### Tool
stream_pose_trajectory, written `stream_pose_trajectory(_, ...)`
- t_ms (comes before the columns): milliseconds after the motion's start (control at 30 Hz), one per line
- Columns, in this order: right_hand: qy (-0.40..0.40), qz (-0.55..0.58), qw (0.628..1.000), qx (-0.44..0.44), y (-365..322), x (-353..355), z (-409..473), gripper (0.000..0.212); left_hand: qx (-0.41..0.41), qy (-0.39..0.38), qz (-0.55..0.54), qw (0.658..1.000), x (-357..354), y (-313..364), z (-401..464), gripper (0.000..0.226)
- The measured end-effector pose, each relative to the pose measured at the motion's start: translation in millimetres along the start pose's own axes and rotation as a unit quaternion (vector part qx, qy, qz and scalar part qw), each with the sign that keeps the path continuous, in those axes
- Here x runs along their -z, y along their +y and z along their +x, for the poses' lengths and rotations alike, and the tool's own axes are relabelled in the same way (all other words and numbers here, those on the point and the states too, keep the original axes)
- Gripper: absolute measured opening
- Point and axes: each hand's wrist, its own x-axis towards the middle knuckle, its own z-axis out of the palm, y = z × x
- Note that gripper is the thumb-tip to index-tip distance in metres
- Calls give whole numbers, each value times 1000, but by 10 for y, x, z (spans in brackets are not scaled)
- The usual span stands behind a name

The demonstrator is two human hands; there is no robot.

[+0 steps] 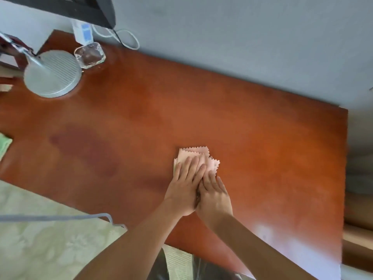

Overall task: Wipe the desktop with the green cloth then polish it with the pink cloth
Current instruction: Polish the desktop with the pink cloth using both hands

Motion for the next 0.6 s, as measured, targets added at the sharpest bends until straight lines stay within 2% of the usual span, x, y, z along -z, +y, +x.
stream_pose_trajectory(200, -74, -33, 994, 72, -1191, -395, 263, 64, 49, 6, -23, 998, -242, -1144, -724, 89)
stream_pose_trajectory(400, -100, -57, 991, 73, -2368, -668, 502, 71, 60, 4, -22, 998, -409, -2236, -1315, 87)
stream_pose_trajectory(600, -121, -52, 989, 63, -3227, -851, 679, 77, 68, 10, -45, 997, -482, -3050, -1708, 75)
